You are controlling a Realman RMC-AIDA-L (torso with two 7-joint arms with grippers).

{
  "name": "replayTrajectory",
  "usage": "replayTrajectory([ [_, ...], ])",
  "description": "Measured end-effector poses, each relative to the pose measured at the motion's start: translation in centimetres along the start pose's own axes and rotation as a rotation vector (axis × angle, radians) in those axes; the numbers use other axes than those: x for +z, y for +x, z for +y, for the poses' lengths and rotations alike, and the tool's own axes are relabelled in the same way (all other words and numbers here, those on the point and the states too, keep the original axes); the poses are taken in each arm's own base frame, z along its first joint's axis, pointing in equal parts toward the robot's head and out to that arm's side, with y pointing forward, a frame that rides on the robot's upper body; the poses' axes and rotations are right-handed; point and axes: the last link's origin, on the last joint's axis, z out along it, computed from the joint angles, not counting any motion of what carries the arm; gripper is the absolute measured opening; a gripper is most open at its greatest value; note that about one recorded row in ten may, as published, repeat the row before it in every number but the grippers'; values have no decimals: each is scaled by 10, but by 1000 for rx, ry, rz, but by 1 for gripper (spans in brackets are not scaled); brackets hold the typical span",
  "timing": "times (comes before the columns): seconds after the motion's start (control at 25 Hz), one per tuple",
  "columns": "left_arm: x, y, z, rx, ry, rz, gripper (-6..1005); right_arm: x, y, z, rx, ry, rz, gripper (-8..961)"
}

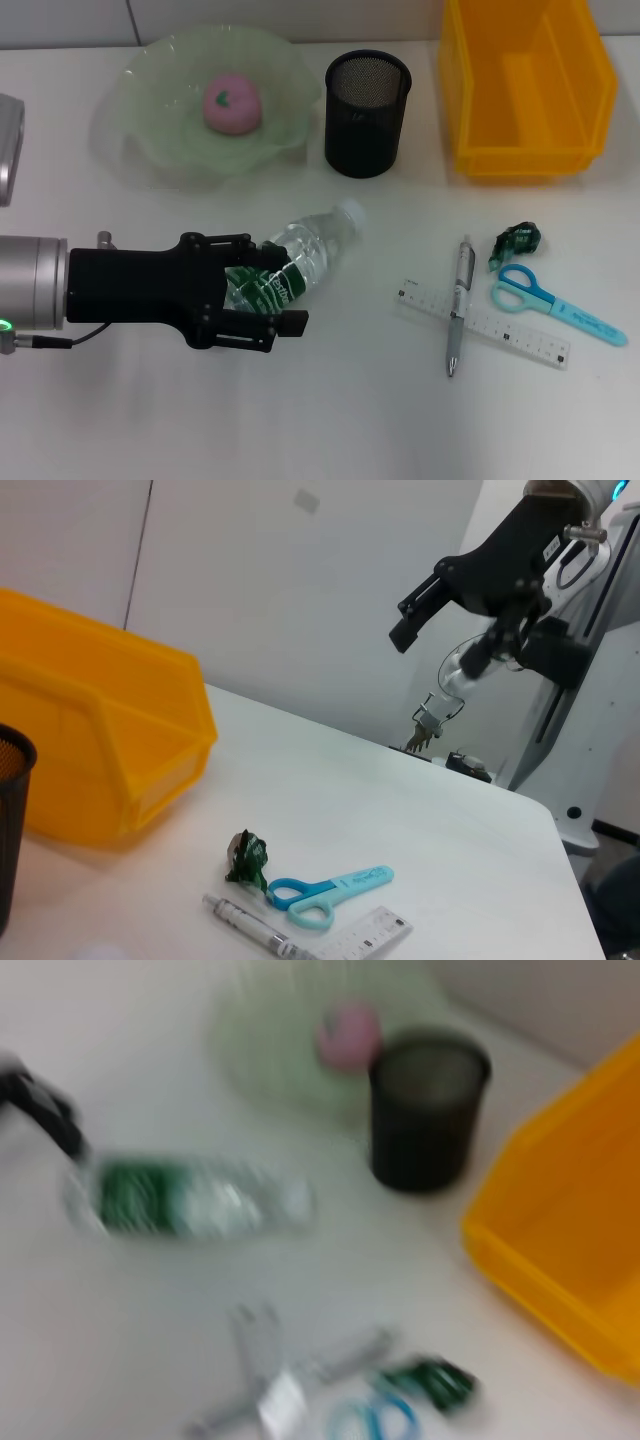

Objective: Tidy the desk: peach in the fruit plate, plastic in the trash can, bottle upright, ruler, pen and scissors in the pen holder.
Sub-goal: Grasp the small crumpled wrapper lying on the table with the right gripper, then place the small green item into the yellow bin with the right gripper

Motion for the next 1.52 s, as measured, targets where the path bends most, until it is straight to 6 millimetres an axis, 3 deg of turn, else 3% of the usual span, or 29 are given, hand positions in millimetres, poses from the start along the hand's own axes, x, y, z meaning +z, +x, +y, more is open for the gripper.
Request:
replayTrajectory([
  [0.04,0,-1,0,-6,-2,3,846,11,-15,9,-44,58,98,707],
  [0.08,0,-1,0,-6,-2,3,846,11,-15,9,-44,58,98,706],
  [0.12,1,-2,1,-8,-4,3,846,29,-23,10,-53,104,159,705],
  [0.16,1,-2,1,-8,-4,3,846,29,-23,10,-53,104,159,704],
  [0.28,3,-4,1,-13,-8,-2,846,68,-26,1,-49,139,224,701],
  [0.32,4,-6,1,-19,-11,-3,846,94,-24,-4,-39,120,240,700],
  [0.36,4,-6,1,-19,-11,-3,846,94,-24,-4,-39,120,240,699],
  [0.52,6,-7,0,-30,-18,-1,846,137,-22,-15,-29,87,213,696],
  [0.92,8,-9,-2,-42,-12,-4,845,179,-26,-16,-71,33,221,686],
  [1.2,8,-10,-2,-44,-13,-4,844,196,-24,-19,-61,31,233,680],
  [1.52,8,-9,-2,-43,-12,-2,844,200,-26,-21,-62,42,226,527],
])
